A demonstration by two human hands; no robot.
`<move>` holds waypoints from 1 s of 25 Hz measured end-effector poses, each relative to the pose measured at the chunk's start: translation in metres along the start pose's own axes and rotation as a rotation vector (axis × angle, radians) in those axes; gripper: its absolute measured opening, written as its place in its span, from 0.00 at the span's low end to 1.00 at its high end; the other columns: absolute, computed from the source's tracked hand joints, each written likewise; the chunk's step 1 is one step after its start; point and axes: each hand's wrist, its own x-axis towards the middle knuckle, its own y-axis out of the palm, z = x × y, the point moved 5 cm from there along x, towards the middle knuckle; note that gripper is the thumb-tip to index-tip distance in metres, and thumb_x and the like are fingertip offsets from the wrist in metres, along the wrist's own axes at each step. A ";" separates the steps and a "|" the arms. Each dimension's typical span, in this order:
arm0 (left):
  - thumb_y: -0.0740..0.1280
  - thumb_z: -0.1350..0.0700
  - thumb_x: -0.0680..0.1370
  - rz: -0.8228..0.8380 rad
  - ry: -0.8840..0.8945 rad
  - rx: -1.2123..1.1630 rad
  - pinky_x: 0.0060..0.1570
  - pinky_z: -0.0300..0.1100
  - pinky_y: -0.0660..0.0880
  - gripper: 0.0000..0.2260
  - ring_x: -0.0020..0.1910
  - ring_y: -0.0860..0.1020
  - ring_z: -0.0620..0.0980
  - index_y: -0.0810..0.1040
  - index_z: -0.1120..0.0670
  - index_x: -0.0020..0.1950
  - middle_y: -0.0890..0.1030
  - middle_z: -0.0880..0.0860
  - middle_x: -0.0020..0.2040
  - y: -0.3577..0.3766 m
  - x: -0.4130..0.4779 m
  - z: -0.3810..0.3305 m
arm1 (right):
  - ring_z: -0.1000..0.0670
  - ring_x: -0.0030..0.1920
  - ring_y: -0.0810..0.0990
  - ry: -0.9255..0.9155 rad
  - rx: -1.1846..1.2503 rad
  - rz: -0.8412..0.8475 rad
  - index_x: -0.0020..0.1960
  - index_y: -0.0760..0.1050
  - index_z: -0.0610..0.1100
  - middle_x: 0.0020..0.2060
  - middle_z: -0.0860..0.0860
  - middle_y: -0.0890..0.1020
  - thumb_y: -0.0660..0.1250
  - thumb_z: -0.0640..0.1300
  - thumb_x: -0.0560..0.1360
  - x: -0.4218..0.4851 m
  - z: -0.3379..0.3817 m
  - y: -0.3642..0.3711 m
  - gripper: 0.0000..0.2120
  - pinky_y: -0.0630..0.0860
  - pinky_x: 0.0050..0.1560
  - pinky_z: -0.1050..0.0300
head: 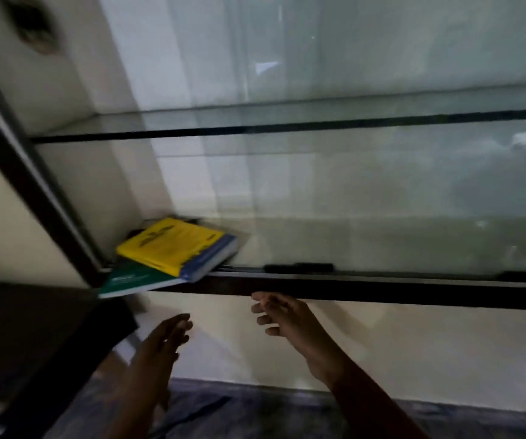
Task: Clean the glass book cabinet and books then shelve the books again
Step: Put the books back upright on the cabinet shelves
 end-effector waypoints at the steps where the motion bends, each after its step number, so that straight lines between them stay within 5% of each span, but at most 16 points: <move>1: 0.55 0.60 0.81 0.001 -0.033 0.014 0.51 0.44 0.64 0.09 0.54 0.74 0.55 0.74 0.57 0.57 0.76 0.62 0.60 -0.015 0.001 -0.002 | 0.56 0.42 0.79 -0.007 -0.029 -0.008 0.51 0.78 0.50 0.45 0.53 0.82 0.63 0.43 0.78 0.010 0.002 0.024 0.07 0.73 0.43 0.63; 6: 0.50 0.64 0.82 -0.053 -0.182 -0.139 0.39 0.40 0.64 0.17 0.51 0.73 0.55 0.66 0.63 0.69 0.71 0.64 0.67 -0.076 0.035 0.030 | 0.48 0.57 0.77 -0.397 -0.666 -0.164 0.59 0.77 0.43 0.56 0.46 0.80 0.64 0.49 0.76 0.097 0.056 0.107 0.16 0.69 0.55 0.59; 10: 0.53 0.57 0.83 -0.020 -0.223 -0.294 0.51 0.45 0.69 0.16 0.56 0.74 0.56 0.66 0.58 0.70 0.74 0.59 0.65 -0.082 0.052 0.027 | 0.39 0.67 0.66 -0.314 -1.321 0.050 0.72 0.59 0.42 0.68 0.40 0.67 0.65 0.54 0.75 0.173 0.043 0.156 0.32 0.66 0.64 0.48; 13: 0.57 0.51 0.81 -0.039 -0.241 -0.353 0.52 0.49 0.72 0.18 0.56 0.76 0.56 0.67 0.55 0.70 0.76 0.55 0.62 -0.086 0.068 0.029 | 0.38 0.61 0.70 -0.304 -1.739 0.133 0.72 0.56 0.39 0.62 0.37 0.69 0.65 0.43 0.76 0.184 0.034 0.168 0.30 0.69 0.56 0.47; 17: 0.58 0.44 0.80 -0.056 -0.366 -0.493 0.50 0.52 0.73 0.24 0.59 0.75 0.59 0.67 0.57 0.70 0.73 0.60 0.65 -0.111 0.105 0.034 | 0.40 0.61 0.72 -0.360 -1.735 0.257 0.70 0.63 0.40 0.63 0.39 0.72 0.65 0.38 0.75 0.191 0.078 0.158 0.25 0.70 0.56 0.52; 20: 0.58 0.39 0.78 0.010 -0.430 -0.470 0.55 0.55 0.71 0.29 0.60 0.73 0.62 0.67 0.59 0.70 0.72 0.63 0.65 -0.123 0.140 0.017 | 0.40 0.58 0.75 -0.425 -1.620 0.117 0.68 0.68 0.44 0.61 0.40 0.75 0.65 0.46 0.75 0.172 0.125 0.149 0.22 0.71 0.54 0.53; 23: 0.63 0.46 0.78 0.148 -0.465 -0.381 0.45 0.56 0.77 0.20 0.52 0.77 0.63 0.72 0.61 0.60 0.73 0.65 0.62 -0.108 0.157 -0.009 | 0.39 0.56 0.76 -0.512 -1.484 -0.090 0.69 0.65 0.45 0.57 0.40 0.78 0.62 0.46 0.76 0.137 0.155 0.136 0.22 0.72 0.53 0.51; 25: 0.64 0.57 0.78 0.131 -0.447 -0.359 0.43 0.53 0.78 0.08 0.58 0.75 0.65 0.72 0.62 0.48 0.72 0.66 0.64 -0.098 0.164 -0.021 | 0.41 0.55 0.77 -0.561 -1.413 -0.152 0.70 0.63 0.45 0.57 0.42 0.78 0.59 0.46 0.78 0.111 0.164 0.130 0.21 0.71 0.53 0.52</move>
